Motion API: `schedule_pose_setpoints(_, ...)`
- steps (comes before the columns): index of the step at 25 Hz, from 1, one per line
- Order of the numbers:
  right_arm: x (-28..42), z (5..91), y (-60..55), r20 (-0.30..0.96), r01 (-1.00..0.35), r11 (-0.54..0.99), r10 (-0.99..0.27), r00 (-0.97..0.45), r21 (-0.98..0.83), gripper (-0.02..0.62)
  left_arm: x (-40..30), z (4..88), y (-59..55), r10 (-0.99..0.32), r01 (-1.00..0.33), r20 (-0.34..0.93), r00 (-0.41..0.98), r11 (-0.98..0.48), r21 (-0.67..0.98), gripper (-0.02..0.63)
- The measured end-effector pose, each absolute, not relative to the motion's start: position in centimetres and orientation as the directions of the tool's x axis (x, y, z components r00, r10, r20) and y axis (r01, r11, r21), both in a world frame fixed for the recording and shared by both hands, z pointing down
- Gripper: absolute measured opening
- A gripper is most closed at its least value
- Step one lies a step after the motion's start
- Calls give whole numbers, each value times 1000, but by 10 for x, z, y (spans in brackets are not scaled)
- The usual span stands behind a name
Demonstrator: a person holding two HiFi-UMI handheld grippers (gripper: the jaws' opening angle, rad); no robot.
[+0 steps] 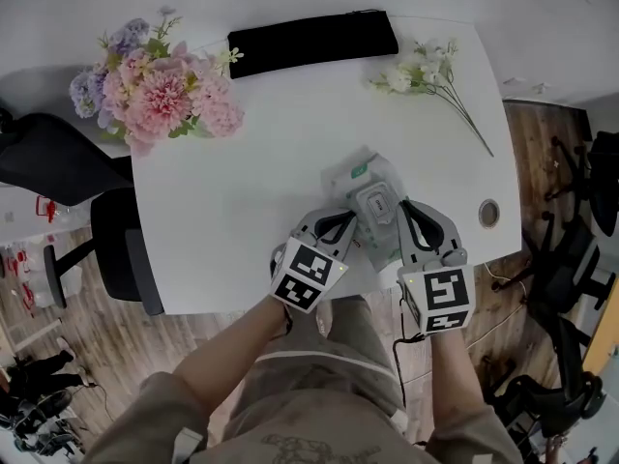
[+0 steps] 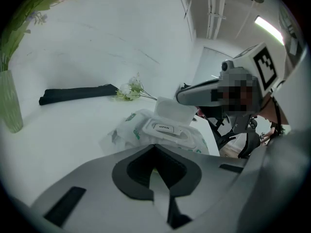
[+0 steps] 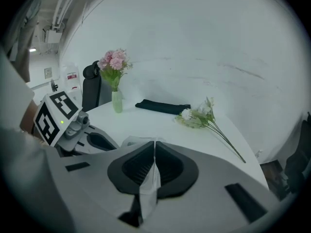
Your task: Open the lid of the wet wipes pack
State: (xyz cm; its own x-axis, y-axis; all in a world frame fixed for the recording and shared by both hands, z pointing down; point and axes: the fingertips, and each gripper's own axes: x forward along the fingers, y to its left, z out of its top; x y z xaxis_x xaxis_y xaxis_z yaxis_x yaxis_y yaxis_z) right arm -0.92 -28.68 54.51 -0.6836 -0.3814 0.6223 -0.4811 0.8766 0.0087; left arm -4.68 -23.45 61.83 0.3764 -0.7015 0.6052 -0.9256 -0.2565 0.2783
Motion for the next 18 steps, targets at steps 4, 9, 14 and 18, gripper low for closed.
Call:
schedule_pose_setpoints(4, 15, 554, -315, 639, -531, 845, -374, -673, -65, 37, -47, 619, -234, -697, -925, 609, 378, -251, 286, 15)
schedule_pose_setpoints(9, 28, 572, -333, 650, -558, 823, -368, -665, -105, 38, -47, 618, -235, -700, -927, 609, 373, -249, 282, 15)
schedule_pose_setpoints(14, 33, 591, -342, 662, -570, 819, -388, -641, -71, 48, -48, 618, -234, -708, -932, 608, 360, -239, 273, 17)
schedule_pose_setpoints(18, 31, 611, -342, 694, -553, 831, -368, -619, -53, 48, -49, 619, -234, -707, -932, 610, 358, -233, 277, 15)
